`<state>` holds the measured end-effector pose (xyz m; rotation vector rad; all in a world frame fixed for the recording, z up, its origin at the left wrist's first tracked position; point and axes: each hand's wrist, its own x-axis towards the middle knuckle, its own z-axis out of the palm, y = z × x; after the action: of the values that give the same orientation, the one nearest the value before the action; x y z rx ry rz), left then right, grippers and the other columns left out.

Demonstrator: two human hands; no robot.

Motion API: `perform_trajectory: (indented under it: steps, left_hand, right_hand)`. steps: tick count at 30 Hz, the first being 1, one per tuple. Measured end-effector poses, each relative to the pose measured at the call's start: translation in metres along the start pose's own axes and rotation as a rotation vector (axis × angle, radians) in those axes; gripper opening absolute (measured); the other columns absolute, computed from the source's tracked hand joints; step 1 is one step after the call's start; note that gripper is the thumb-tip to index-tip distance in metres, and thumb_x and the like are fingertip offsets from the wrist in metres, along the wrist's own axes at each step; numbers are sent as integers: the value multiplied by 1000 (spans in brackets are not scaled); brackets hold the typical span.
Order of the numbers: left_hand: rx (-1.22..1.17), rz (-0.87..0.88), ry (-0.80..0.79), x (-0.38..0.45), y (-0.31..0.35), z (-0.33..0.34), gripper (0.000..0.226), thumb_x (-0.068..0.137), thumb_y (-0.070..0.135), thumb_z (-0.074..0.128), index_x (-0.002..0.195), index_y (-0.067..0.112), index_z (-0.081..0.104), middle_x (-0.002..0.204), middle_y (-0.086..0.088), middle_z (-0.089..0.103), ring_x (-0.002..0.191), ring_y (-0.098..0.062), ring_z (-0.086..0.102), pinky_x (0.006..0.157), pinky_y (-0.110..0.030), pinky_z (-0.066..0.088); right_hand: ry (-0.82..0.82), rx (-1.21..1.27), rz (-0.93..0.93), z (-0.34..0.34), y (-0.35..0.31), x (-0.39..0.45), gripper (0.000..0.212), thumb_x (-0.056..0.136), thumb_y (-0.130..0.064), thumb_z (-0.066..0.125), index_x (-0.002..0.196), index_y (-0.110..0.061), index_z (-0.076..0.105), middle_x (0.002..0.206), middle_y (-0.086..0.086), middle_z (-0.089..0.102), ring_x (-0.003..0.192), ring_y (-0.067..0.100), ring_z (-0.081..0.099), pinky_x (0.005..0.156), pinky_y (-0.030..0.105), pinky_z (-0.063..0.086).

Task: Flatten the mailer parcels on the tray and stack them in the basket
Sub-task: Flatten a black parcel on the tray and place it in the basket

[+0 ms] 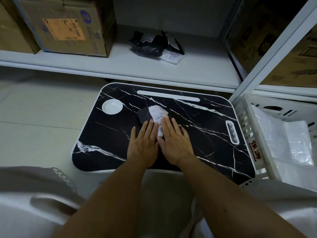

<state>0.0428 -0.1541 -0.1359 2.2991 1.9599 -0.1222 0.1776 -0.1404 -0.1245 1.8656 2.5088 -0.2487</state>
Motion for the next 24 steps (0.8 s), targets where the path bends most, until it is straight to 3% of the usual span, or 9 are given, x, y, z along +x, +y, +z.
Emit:
perform_trajectory:
  steps: [8,10,12,14,16,18,20,22,24]
  left_hand:
    - [-19,-44,-58,7,-3,3,62,100,45,9,149,17,-17,158,-5,-20,146,-22,-15,118,-51,2]
    - [-58,-74,-57,9,-6,0,60,100,43,13,152,18,-5,160,-7,-10,147,-24,-6,118,-50,5]
    - [-126,-110,-24,12,-7,-7,55,99,39,20,149,18,20,158,-11,13,146,-26,11,117,-48,13]
    - [-165,-132,93,17,-8,-15,42,96,35,27,126,18,51,138,-9,46,131,-25,38,106,-43,31]
    - [-251,-178,178,26,-8,-25,35,96,33,32,106,14,60,120,-5,54,113,-25,48,91,-41,41]
    - [-327,-232,233,35,-7,-32,32,97,31,35,108,12,58,129,-8,47,117,-26,45,93,-42,41]
    - [-286,-216,250,43,-5,-33,37,98,31,36,130,15,45,150,-9,28,138,-26,27,108,-44,30]
    - [-168,-133,148,47,-5,-31,56,99,34,35,150,19,15,160,-6,1,147,-24,1,117,-48,15]
    - [-77,-80,41,47,-8,-24,66,100,37,30,152,20,-6,159,-3,-13,146,-22,-13,118,-52,5]
  right_hand:
    - [-113,-10,70,12,-3,11,59,103,-47,12,151,-31,-16,162,-5,-10,148,18,-12,118,52,-1]
    - [-126,-29,69,11,-7,16,57,103,-47,12,152,-32,-14,163,-4,-4,149,20,-10,118,53,-1]
    - [-135,-41,68,8,-8,19,57,103,-47,13,153,-33,-9,163,-2,3,149,22,-7,117,53,-1]
    - [-113,-57,48,1,-6,21,56,102,-46,18,154,-31,5,159,1,21,149,25,5,117,52,4]
    - [3,-72,1,-8,-3,22,49,100,-46,28,144,-28,38,141,5,46,139,28,29,114,50,16]
    - [240,-53,-14,-12,-4,25,34,96,-39,38,117,-23,60,122,4,56,123,27,45,106,46,28]
    - [371,36,29,-15,-8,34,29,96,-29,42,116,-18,60,131,4,51,128,26,43,105,43,30]
    - [266,98,26,-13,-12,45,40,100,-27,37,140,-19,42,155,2,29,146,24,19,114,43,22]
    - [99,78,-12,-8,-11,50,51,104,-30,28,153,-23,18,163,-4,4,150,20,-3,119,45,15]
